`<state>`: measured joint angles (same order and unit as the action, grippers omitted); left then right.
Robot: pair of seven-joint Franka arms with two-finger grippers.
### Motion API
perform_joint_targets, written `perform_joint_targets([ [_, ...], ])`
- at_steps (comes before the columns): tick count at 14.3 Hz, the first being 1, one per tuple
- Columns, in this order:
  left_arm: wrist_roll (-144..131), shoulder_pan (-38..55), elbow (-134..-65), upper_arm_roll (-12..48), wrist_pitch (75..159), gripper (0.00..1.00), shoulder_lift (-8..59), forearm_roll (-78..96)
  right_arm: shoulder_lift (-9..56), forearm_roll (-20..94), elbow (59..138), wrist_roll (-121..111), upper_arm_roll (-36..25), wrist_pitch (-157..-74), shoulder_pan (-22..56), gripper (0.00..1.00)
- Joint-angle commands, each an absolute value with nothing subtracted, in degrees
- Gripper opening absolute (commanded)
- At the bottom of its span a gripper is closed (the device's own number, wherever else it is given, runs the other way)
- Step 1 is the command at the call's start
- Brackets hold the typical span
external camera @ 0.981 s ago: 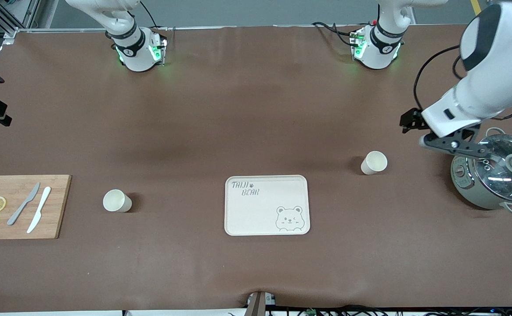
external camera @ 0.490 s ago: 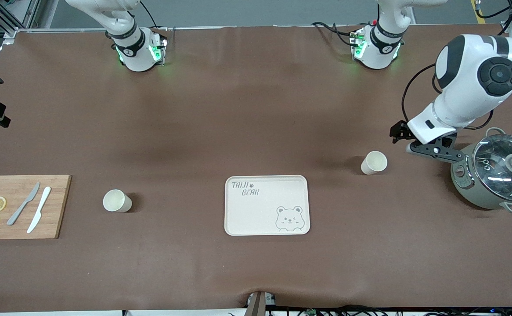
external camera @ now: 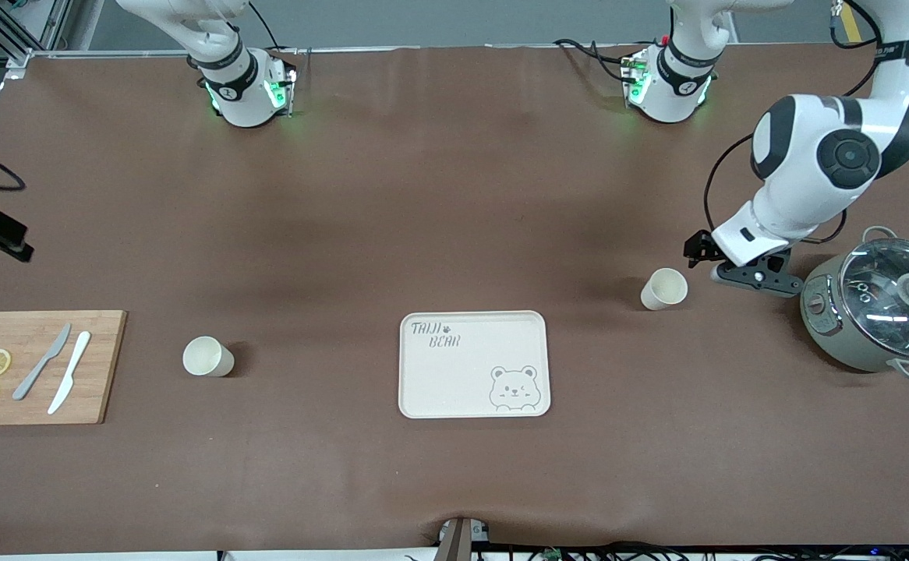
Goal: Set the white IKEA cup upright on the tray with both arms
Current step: 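Reach the right gripper and the left gripper toward the two white cups, then grasp one cup with the right gripper while the left gripper grasps the other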
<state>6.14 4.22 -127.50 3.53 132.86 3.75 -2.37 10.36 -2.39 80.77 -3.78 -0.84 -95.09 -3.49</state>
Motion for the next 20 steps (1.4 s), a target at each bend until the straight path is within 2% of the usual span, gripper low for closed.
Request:
perform_joint_targets([
  [1, 6.8, 3.4, -131.4, 3.7, 140.0, 1.00, 5.0, -3.4, 16.9, -2.1, 80.9, -3.5, -0.1, -102.0, -4.1, 1.00],
  [2, 6.8, 3.4, -132.4, 3.7, 142.4, 1.00, 5.7, -3.4, 19.1, -1.0, 81.7, -3.6, 0.1, -105.8, -4.3, 1.00],
  [4, 7.0, 2.7, -134.1, 3.7, 146.6, 1.00, 7.6, -3.4, 22.0, 5.3, 82.2, -6.6, -0.1, -108.1, -4.7, 1.00],
  [9, 7.7, 2.0, -137.5, 3.7, 156.6, 1.00, 12.3, -3.4, 29.2, 6.0, 82.7, -9.9, -0.1, -114.7, -3.6, 1.00],
  [14, 7.9, 2.0, -137.7, 3.7, 161.7, 1.00, 16.4, -3.4, 29.4, 6.0, 91.0, -14.5, -0.1, -126.1, -3.7, 1.00],
  [16, 8.9, 2.1, -137.6, 3.7, 162.7, 1.00, 17.1, -3.4, 29.4, 6.0, 92.5, -14.9, 0.0, -127.6, -3.6, 1.00],
  [17, 7.8, 2.1, -138.0, 3.8, 163.1, 0.27, 16.9, -3.4, 29.4, 6.0, 92.8, -15.3, 0.0, -127.5, -3.6, 1.00],
  [18, 9.3, 2.0, -138.2, 3.7, 163.2, 0.00, 16.9, -3.5, 29.4, 6.0, 93.4, -15.9, 0.0, -127.6, -3.6, 1.00],
  [20, 9.6, 2.0, -138.3, 3.7, 163.2, 0.00, 17.0, -3.5, 29.4, 6.1, 94.6, -16.5, 0.1, -127.5, -3.7, 1.00],
])
